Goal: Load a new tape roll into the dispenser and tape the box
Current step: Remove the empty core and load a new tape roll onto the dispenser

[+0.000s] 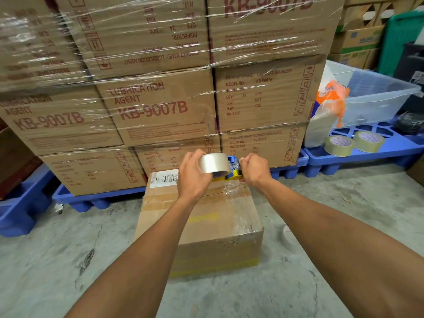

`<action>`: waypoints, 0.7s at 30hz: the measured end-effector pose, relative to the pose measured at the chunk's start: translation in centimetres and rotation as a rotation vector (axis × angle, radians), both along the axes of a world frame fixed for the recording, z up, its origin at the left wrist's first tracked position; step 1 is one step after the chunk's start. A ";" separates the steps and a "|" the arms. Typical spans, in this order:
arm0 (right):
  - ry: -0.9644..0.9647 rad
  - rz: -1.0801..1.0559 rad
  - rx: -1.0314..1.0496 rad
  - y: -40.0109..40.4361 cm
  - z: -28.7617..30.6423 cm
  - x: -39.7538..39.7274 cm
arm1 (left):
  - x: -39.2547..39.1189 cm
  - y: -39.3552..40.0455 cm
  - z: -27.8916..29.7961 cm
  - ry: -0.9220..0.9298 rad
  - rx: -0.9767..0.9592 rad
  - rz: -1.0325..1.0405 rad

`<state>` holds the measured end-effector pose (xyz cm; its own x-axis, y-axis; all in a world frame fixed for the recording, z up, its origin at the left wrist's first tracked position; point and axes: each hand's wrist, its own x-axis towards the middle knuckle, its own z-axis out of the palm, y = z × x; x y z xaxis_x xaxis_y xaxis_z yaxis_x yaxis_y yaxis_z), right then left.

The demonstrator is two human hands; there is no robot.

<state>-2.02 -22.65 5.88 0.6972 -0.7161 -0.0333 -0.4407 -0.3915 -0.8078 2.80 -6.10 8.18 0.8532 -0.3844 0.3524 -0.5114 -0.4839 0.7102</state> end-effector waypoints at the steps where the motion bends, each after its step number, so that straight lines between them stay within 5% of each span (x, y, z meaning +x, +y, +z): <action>1: 0.002 -0.013 0.022 -0.1 -0.1 0.0 | 0.1 0.1 0.0 0.006 -0.005 -0.011; 13: -0.132 -0.036 0.278 0.1 3.0 0.0 | 1.5 1.2 -0.5 0.472 -0.453 0.036; 21: -0.438 0.087 1.093 0.9 6.4 0.8 | 0.9 1.1 -0.4 0.879 -0.725 0.058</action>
<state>-1.22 -21.72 12.24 0.8468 -0.4050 -0.3449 -0.0485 0.5869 -0.8082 3.71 -5.03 7.77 0.9242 -0.2859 -0.2532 0.3113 0.1801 0.9331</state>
